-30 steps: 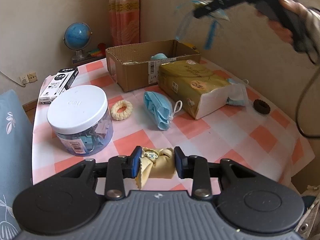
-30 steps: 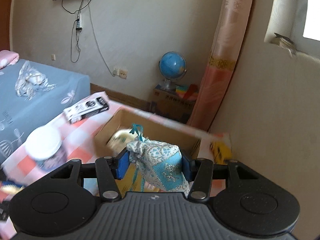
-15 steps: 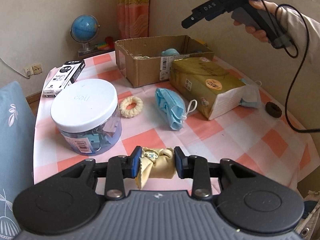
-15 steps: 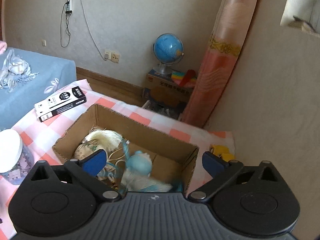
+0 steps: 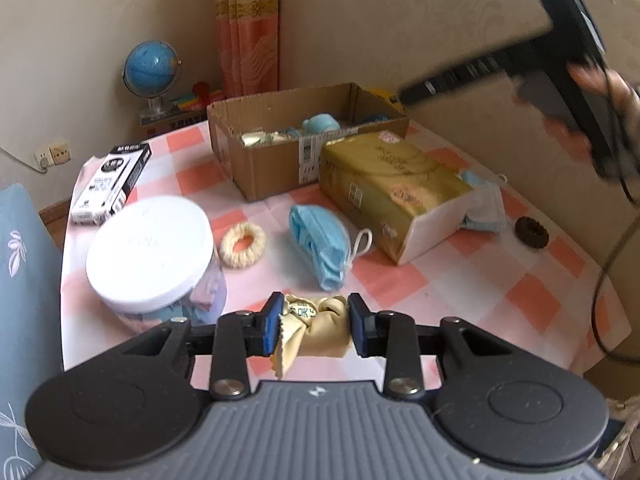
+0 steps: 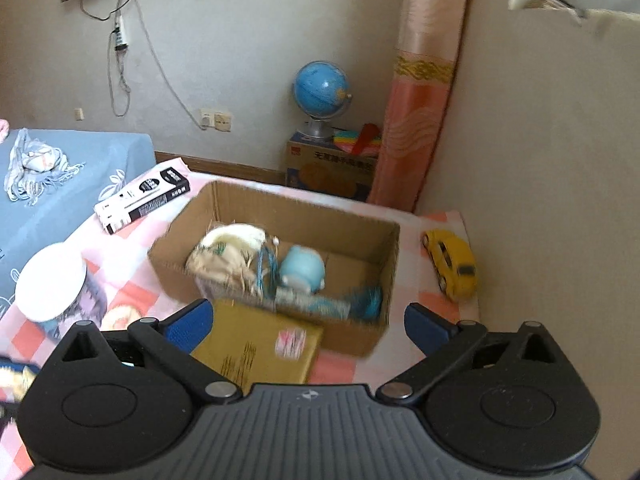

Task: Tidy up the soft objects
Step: 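Carry the yellow cloth into the cardboard box and open the left gripper, then move the left tool to the blue face mask while the right tool approaches the brown scrunchie, then grasp the blue face mask with the left gripper while the right gripper grasps the brown scrunchie, then carry the blue face mask into the box and open the left gripper, then carry the brown scrunchie into the box and open the right gripper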

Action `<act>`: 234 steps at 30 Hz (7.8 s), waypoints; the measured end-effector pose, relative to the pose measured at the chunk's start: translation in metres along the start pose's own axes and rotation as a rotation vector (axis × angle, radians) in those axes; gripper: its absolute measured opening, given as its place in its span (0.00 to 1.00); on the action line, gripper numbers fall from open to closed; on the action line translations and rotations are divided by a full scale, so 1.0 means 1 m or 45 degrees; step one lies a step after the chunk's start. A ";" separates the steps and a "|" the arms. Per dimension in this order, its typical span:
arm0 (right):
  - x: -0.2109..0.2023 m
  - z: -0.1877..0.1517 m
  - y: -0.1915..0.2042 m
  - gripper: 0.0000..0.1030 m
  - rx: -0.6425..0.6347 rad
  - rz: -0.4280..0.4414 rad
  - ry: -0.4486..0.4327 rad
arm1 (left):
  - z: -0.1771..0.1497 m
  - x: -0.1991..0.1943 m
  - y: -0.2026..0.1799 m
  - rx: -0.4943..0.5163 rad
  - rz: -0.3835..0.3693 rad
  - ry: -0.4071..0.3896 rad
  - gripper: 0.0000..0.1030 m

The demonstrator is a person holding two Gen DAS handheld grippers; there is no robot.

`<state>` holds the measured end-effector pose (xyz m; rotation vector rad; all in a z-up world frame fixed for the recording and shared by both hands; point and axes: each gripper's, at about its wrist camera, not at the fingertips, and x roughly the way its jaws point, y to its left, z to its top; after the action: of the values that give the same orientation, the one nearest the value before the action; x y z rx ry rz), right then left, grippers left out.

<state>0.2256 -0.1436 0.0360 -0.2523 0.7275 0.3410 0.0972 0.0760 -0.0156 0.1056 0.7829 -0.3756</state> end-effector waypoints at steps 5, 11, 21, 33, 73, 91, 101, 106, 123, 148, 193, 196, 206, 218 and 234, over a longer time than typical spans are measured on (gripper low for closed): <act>-0.028 -0.035 0.012 1.00 0.027 -0.020 -0.036 | 0.018 -0.003 -0.006 0.030 -0.009 -0.022 0.32; -0.056 -0.074 0.021 1.00 0.118 -0.027 -0.060 | 0.051 0.002 -0.020 0.089 -0.039 -0.039 0.32; -0.081 -0.113 0.029 1.00 0.106 -0.044 -0.052 | 0.131 0.043 -0.047 0.191 -0.059 -0.087 0.32; -0.093 -0.123 -0.002 1.00 0.178 -0.055 -0.076 | 0.223 0.130 -0.059 0.164 -0.022 -0.075 0.34; -0.053 -0.187 -0.023 1.00 0.307 -0.104 0.051 | 0.024 0.015 -0.051 0.004 0.124 -0.102 0.96; -0.027 -0.183 0.001 1.00 0.171 -0.076 0.087 | 0.007 0.061 -0.039 -0.062 0.187 -0.046 0.94; -0.026 -0.183 0.001 1.00 0.168 -0.070 0.076 | 0.012 0.086 -0.037 -0.041 0.239 -0.039 0.61; -0.027 -0.185 0.002 1.00 0.171 -0.074 0.062 | 0.014 0.094 -0.031 -0.074 0.214 -0.026 0.39; -0.026 -0.182 -0.001 1.00 0.190 -0.090 0.058 | 0.007 0.078 -0.030 -0.067 0.199 -0.025 0.56; -0.039 -0.180 -0.014 0.45 0.231 -0.166 0.032 | 0.019 0.099 -0.019 -0.084 0.179 -0.037 0.43; -0.074 -0.156 -0.011 0.45 0.186 -0.125 -0.042 | 0.046 0.074 -0.011 -0.031 0.107 -0.043 0.23; -0.076 -0.154 -0.011 0.45 0.187 -0.115 -0.053 | 0.055 0.061 -0.008 -0.039 0.083 -0.064 0.23; -0.082 -0.144 -0.014 0.45 0.183 -0.094 -0.104 | 0.119 0.058 -0.004 0.015 0.075 -0.179 0.23; -0.082 -0.143 -0.026 0.45 0.209 -0.118 -0.110 | 0.187 0.130 0.020 -0.057 0.125 -0.213 0.37; -0.079 -0.133 -0.020 0.45 0.181 -0.107 -0.096 | 0.130 0.069 0.007 -0.082 0.215 -0.232 0.95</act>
<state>0.0980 -0.2243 -0.0038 -0.1346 0.6619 0.2168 0.2311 0.0320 0.0272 0.0752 0.6005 -0.1964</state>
